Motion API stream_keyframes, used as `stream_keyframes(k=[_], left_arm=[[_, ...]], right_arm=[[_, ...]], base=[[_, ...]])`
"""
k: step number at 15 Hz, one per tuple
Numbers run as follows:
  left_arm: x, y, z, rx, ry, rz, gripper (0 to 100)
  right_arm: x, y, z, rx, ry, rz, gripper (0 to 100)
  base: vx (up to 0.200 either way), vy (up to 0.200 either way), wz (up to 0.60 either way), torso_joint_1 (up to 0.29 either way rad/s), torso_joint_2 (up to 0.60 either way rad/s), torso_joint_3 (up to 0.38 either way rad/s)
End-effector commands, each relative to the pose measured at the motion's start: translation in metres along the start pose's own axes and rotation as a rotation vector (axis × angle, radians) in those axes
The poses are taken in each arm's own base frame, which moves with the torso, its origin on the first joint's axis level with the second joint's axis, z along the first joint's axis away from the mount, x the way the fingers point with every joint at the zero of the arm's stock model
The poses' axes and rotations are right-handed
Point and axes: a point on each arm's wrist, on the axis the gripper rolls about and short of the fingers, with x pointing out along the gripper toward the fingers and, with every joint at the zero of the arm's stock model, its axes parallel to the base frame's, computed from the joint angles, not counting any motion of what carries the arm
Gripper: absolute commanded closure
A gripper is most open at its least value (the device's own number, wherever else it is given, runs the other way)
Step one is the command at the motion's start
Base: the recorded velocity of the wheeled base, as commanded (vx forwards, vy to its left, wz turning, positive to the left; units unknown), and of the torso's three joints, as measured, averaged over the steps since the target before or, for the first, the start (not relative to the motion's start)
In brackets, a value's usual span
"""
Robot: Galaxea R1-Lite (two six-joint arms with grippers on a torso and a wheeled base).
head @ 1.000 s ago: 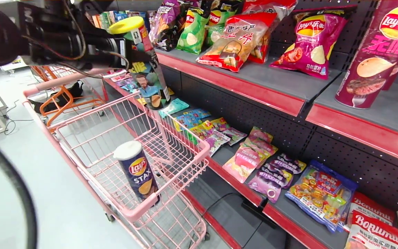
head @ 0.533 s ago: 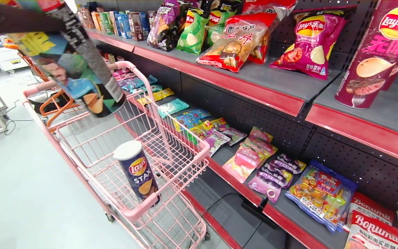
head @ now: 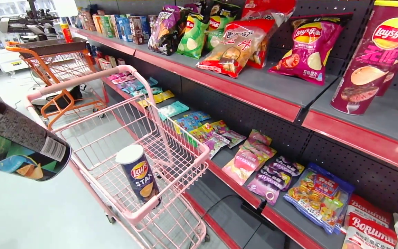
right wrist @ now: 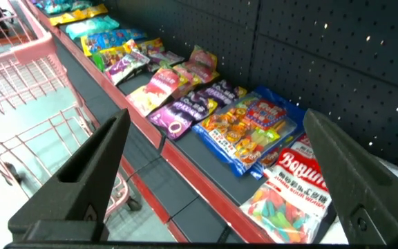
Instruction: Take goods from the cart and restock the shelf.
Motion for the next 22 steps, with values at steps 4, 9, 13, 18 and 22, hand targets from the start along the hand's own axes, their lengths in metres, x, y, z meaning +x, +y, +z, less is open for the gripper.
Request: stream_keyframes(k=[4, 9, 13, 18, 22], left_arm=[[-0.025, 0.0, -0.035, 0.003, -0.009, 0.019, 100], [-0.029, 0.001, -0.056, 0.08, 0.026, 0.028, 100], [-0.033, 0.001, -0.067, 0.083, 0.037, 0.026, 100], [-0.034, 0.001, -0.068, 0.105, 0.036, 0.029, 100], [-0.037, 0.001, -0.067, 0.135, 0.02, 0.018, 100]], right_arm=[[0.0, 0.0, 0.0, 0.001, 0.0, 0.001, 0], [0.0, 0.0, 0.0, 0.001, 0.0, 0.001, 0], [0.0, 0.0, 0.0, 0.001, 0.0, 0.001, 0], [0.0, 0.0, 0.0, 0.001, 0.0, 0.001, 0], [0.0, 0.0, 0.0, 0.001, 0.0, 0.001, 0]], base=[[0.0, 0.0, 0.0, 0.144, -0.48, -0.336], [0.0, 0.0, 0.0, 0.193, -0.55, -0.354], [0.0, 0.0, 0.0, 0.235, -0.6, -0.367], [0.0, 0.0, -0.36, 0.119, -0.31, -0.182], [0.0, 0.0, -0.6, 0.013, -0.01, -0.006]])
